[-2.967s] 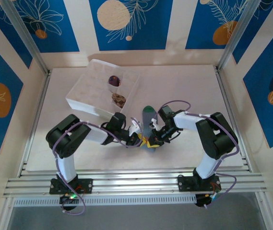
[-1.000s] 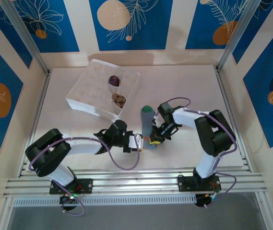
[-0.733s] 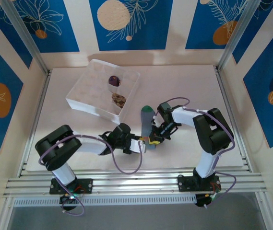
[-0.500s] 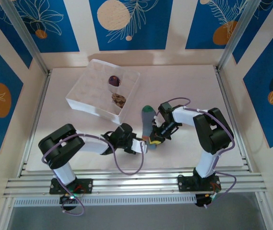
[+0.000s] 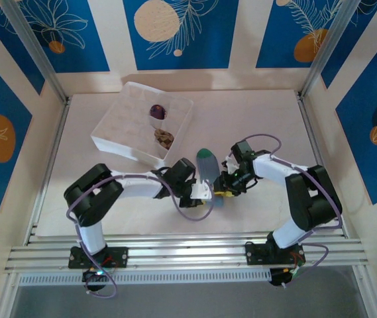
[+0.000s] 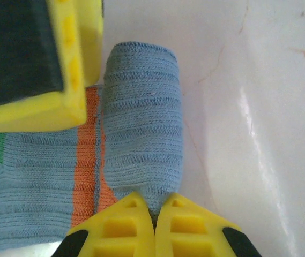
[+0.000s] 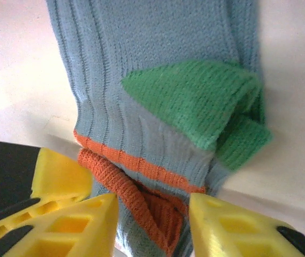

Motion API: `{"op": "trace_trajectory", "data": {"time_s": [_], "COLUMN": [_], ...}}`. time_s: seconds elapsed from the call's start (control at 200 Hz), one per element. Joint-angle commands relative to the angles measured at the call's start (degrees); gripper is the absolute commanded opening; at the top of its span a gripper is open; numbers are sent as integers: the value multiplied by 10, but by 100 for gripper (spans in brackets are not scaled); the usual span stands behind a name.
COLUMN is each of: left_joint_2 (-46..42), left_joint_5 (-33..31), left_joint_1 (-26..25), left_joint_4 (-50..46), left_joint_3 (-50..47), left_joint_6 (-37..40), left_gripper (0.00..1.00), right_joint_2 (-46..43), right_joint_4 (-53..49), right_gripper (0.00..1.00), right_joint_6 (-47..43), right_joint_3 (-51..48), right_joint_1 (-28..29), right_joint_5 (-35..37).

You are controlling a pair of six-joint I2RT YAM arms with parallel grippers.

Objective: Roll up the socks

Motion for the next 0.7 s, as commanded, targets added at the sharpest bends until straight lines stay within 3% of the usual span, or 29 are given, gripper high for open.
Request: {"op": "trace_trajectory", "data": {"time_s": [0.0, 0.105, 0.205, 0.33, 0.515, 0.695], "left_joint_2": [43, 62, 70, 77, 94, 115], "left_joint_5": [63, 85, 110, 137, 162, 192], "left_joint_1": [11, 21, 32, 47, 60, 72], "left_joint_4": [-137, -180, -195, -198, -221, -231], "left_joint_3": [26, 58, 72, 80, 97, 109], "left_joint_6": [-79, -106, -126, -148, -171, -195], "left_gripper": [0, 0, 0, 0, 0, 0], "right_joint_2": [-32, -62, -95, -134, -189, -191], "right_joint_4": [46, 85, 103, 90, 83, 120], "right_gripper": [31, 17, 12, 12, 19, 20], "right_joint_6": [24, 35, 43, 55, 45, 25], "right_joint_3": [-30, -55, -74, -91, -102, -106], "right_joint_1": [5, 11, 18, 12, 5, 24], "right_joint_5": [-23, -44, -35, 21, 36, -17]}}
